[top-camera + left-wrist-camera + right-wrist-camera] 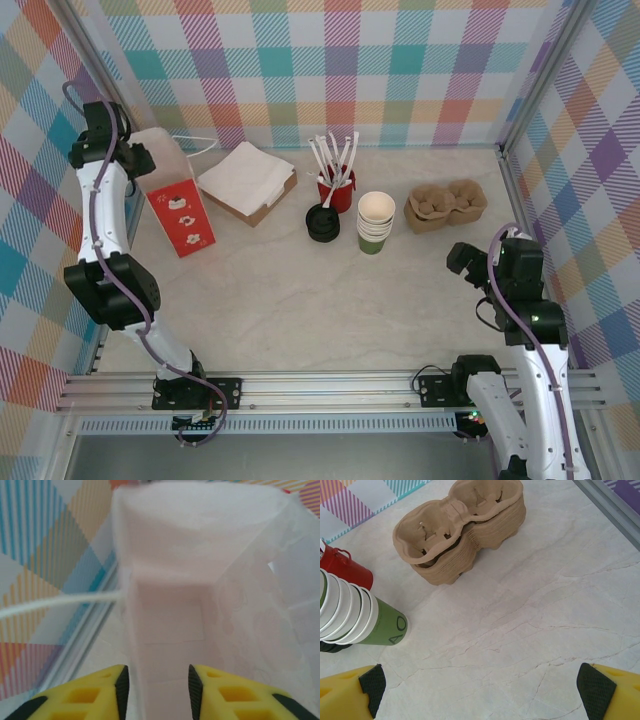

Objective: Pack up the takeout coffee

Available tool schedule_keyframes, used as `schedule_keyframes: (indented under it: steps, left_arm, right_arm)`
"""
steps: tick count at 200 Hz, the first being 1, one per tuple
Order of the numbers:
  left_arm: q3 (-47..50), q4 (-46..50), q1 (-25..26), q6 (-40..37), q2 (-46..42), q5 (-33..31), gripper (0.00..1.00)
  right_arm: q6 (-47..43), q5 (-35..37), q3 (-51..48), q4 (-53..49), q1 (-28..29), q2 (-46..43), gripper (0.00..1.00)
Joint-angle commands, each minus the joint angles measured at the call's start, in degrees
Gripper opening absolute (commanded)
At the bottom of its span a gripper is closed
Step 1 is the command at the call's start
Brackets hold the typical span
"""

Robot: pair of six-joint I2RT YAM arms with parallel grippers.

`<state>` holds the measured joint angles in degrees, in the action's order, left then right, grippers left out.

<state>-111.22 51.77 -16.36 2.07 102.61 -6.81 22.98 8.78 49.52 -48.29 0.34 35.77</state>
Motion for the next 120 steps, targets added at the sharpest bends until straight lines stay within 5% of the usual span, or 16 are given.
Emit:
schedule_keyframes:
  steps: [1, 45, 120]
  left_arm:
    - [-2.81, 2.4, -1.61, -0.23, -2.15, -3.3, 0.46]
    - [-3.88, 4.55, -1.55, 1.74, -7.98, -3.28, 0.8]
    - [-1.96, 6.09, -0.52, 10.45, -18.78, 17.95, 0.85]
  right_arm:
    - [-2.63, 0.6, 2.5, -1.79, -0.34, -0.7, 1.0]
    - [-4.42, -1.29, 6.52, -5.14, -0.32, 0.11, 1.0]
    - [-1.88, -11.23, 9.41, -7.05, -0.34, 2.76, 1.0]
